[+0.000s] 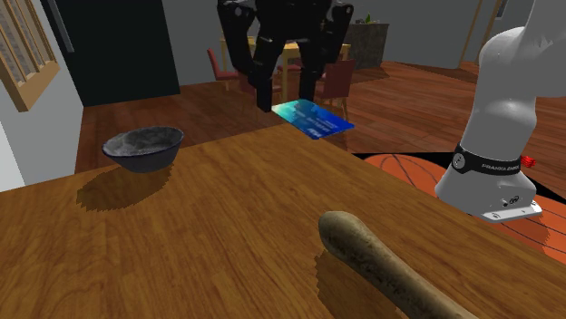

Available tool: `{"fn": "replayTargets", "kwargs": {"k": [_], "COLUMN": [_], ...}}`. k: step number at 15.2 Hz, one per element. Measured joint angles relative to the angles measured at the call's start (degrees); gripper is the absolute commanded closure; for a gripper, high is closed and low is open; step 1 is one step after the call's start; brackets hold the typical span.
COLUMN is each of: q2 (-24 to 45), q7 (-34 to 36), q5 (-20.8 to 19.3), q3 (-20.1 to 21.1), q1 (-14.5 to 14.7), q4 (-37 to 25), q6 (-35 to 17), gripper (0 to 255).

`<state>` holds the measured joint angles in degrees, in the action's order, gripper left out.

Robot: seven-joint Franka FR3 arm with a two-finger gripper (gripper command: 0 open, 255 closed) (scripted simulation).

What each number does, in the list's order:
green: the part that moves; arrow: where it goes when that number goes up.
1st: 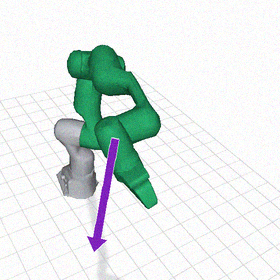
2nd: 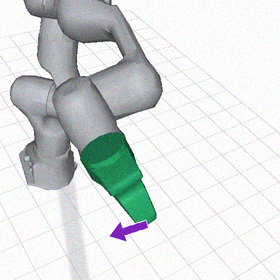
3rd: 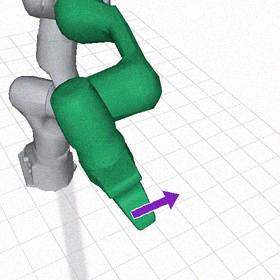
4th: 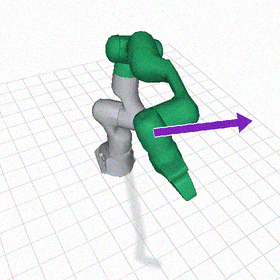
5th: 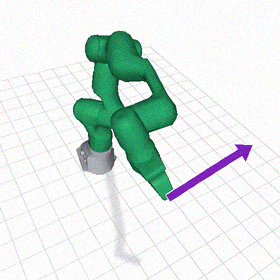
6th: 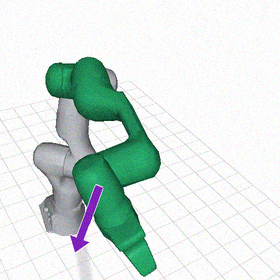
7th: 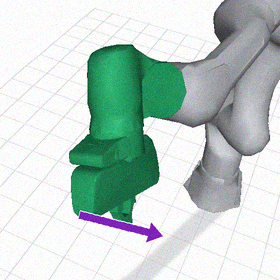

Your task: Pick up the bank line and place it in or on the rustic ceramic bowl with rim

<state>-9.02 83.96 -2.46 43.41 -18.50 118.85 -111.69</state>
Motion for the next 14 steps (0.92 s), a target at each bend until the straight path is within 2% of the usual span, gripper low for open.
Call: {"fn": "replayTargets", "kwargs": {"k": [6,11,14], "q2": [0.2,9.2,15.1], "q7": [-0.8,-1.2,-1.1], "q5": [-0.1,-6.5,-10.5], "q3": [-0.4,-0.9,-1.3], "q1": [-0.3,-2.4,-2.4], "q4": [-4.0,-12.2,-18.3], "q6": [3.8,5.3,7.0], "gripper": [255,255,255]}}
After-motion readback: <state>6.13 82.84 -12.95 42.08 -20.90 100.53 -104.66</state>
